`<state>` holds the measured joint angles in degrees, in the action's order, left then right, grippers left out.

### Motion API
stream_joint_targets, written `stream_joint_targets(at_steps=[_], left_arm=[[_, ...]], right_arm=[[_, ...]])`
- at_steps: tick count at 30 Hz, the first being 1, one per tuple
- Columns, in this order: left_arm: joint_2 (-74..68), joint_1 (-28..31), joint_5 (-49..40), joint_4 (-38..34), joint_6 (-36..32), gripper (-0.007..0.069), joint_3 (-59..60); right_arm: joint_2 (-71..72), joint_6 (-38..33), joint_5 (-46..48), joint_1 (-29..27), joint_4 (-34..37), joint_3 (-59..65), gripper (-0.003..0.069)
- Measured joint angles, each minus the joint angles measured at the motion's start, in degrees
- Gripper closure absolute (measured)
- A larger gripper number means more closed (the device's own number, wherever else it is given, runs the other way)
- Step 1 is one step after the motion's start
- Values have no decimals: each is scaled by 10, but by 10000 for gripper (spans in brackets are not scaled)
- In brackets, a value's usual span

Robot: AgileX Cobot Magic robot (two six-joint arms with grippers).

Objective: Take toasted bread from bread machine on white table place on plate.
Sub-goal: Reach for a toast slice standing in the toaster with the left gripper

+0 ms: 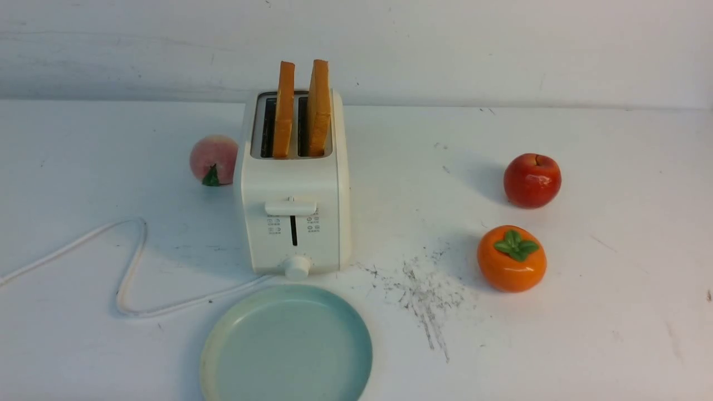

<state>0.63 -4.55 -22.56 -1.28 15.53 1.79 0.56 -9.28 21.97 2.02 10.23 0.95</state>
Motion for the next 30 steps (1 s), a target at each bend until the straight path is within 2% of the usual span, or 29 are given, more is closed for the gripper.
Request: stream_joint_targets(at_steps=[7,10,13,15,19,20,22,23,24,27,30], left_arm=[[0,0,26,2,0,386,0],[0,0,73,-18,8,386,0],[0,0,138,-67,41,386,0],[0,0,193,-129,86,386,0],[0,0,253,-221,157,386,0],[0,0,255,-224,158,386,0],[0,0,262,-256,171,386,0],[0,0,262,-256,172,386,0],[0,0,263,-265,174,386,0],[0,0,264,-272,175,388,0],[0,0,280,-275,177,402,0]], right_arm=[[0,0,0,0,0,0,419],[0,0,0,0,0,0,419],[0,0,0,0,0,0,419],[0,5,-1,0,15,0,419],[0,59,-24,0,159,4,419],[0,62,-26,0,168,4,419],[0,82,-75,0,273,5,419],[0,82,-75,0,273,5,419],[0,86,-103,0,324,5,419],[0,88,-139,0,398,5,419],[0,88,-154,0,431,5,419]])
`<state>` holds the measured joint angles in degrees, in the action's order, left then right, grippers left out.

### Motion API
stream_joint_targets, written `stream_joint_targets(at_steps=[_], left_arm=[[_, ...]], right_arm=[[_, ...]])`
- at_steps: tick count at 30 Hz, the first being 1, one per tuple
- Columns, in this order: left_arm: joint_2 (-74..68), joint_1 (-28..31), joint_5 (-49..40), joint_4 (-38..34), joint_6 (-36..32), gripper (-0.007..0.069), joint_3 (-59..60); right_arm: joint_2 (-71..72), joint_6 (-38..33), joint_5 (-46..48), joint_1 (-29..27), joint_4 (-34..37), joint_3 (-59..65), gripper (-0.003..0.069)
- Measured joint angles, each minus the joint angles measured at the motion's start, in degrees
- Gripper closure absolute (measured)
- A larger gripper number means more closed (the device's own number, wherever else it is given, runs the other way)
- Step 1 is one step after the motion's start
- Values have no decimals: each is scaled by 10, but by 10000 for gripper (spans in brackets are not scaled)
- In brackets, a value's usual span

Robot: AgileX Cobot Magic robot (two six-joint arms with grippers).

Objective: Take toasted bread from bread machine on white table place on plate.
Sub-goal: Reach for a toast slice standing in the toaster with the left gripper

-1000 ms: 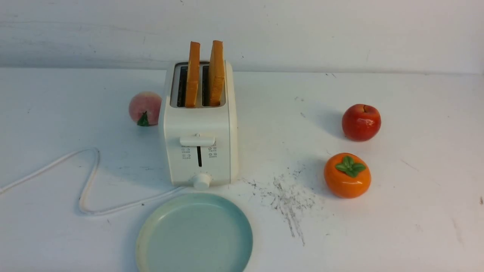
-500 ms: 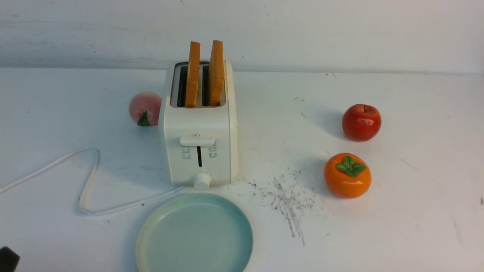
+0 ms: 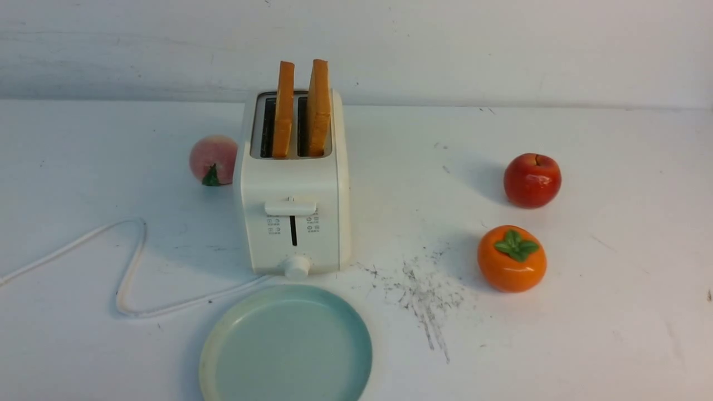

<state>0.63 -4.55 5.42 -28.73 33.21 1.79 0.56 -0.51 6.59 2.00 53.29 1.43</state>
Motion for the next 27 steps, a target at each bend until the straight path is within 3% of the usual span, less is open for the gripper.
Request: stream_joint_targets(at_steps=[2,6,12,15,18,20,21,22,25,27], left_arm=[[0,0,20,-1,3,433,0],[0,0,62,1,23,636,-35],[-7,0,26,99,-25,638,-201],[-39,0,-54,140,-46,638,-288],[-158,0,-257,179,-65,638,-423],[-208,0,-342,183,-78,638,-461],[-287,0,-466,183,-101,638,-506],[-295,0,-479,183,-107,638,-516],[-445,0,-632,180,-160,638,-589],[-514,0,-659,176,-185,638,-621]], right_arm=[[0,0,-4,0,5,0,419],[0,5,-10,0,35,-7,419],[-4,-109,65,0,26,-157,419],[-29,-163,106,0,23,-225,419],[-126,-200,209,0,11,-323,419],[-167,-200,255,0,1,-347,419],[-233,-195,330,0,-23,-377,419],[-240,-195,338,0,-26,-379,419],[-358,-180,448,0,-105,-408,419],[-404,-164,473,0,-156,-410,435]])
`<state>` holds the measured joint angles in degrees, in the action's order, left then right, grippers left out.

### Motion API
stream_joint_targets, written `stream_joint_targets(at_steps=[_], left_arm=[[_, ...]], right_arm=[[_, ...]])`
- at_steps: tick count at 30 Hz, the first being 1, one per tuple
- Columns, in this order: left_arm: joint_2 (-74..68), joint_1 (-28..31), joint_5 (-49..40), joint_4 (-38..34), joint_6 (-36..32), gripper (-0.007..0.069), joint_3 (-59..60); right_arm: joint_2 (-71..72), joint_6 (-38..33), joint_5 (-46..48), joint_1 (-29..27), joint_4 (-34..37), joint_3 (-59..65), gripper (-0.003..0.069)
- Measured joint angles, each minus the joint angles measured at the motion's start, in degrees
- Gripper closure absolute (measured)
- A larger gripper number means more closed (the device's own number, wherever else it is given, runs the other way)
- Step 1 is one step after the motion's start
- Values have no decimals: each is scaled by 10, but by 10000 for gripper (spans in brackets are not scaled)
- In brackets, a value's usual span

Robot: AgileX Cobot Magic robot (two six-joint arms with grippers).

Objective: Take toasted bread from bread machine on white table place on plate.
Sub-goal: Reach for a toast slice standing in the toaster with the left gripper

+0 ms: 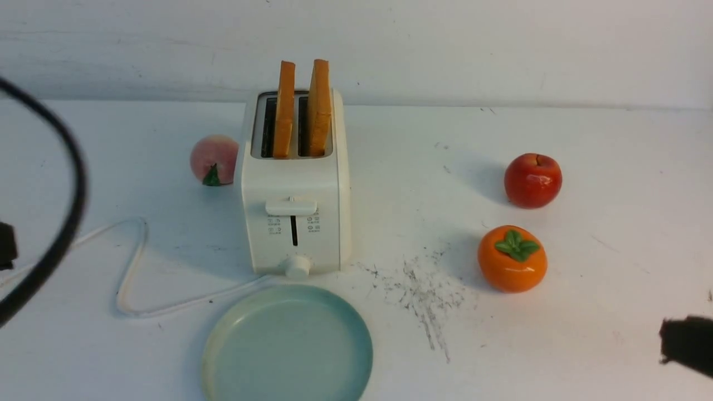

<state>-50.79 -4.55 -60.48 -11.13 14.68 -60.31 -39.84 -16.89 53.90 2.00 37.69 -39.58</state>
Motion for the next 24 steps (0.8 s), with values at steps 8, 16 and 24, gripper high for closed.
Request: stream_joint_targets(at_steps=[8,16,24], left_arm=[[-167,-69,1,-21,-31,638,-101],[-322,-176,72,79,2,637,-223],[-438,-185,165,145,8,342,-324]], right_arm=[[-51,29,1,0,-102,-1,673],[-52,29,-33,0,-96,1,676],[-52,29,-36,0,-79,49,675]])
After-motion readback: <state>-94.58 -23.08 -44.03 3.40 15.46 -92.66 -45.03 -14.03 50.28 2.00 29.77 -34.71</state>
